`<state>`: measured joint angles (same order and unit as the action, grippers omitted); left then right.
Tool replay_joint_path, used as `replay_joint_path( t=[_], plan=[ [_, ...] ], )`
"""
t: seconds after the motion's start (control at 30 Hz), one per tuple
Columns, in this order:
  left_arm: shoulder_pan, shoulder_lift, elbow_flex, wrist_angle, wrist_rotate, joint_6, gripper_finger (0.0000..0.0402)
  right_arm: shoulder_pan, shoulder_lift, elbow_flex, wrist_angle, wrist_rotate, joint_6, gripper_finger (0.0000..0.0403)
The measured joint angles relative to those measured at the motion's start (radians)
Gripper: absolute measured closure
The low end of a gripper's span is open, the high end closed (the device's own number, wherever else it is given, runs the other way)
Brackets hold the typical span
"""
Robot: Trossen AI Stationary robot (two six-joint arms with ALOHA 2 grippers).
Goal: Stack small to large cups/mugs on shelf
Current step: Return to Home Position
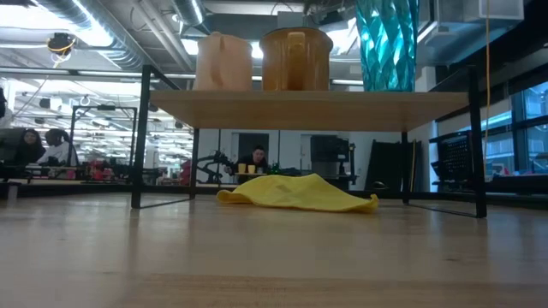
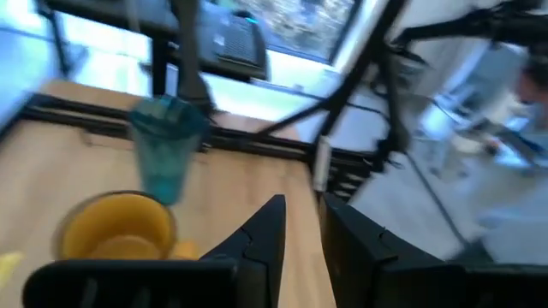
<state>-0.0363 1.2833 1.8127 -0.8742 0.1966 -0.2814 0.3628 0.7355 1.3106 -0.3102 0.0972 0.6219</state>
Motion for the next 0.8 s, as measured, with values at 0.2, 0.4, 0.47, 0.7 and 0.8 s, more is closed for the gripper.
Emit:
replay_joint_path(
  t=[0.2,0.4,0.47,0.7,0.8],
  plan=[
    [-0.196,-0.076,-0.157,0.158,-0.241,0.081,0.0333,0.001,0.001,-0.019,-0.007,-0.233,-0.162,0.0235],
    [-0.288,-0.248,-0.602,0.784,-0.225,0.098,0.0333,0.000,-0.002,-0.239,0.116,-0.278,-0.209,0.0235],
    [-0.308,-0.301,-0.758,0.977,-0.212,0.091,0.0333,0.001,-0.010,-0.328,0.195,-0.350,-0.213,0.0235],
    [-0.357,-0.453,-1.159,1.424,-0.220,0.229,0.0333,-0.002,-0.194,-0.470,0.269,-0.404,-0.318,0.0235],
    [-0.362,-0.568,-1.270,1.472,-0.270,0.256,0.0333,-0.001,-0.324,-0.470,0.161,-0.312,-0.367,0.0235]
  ],
)
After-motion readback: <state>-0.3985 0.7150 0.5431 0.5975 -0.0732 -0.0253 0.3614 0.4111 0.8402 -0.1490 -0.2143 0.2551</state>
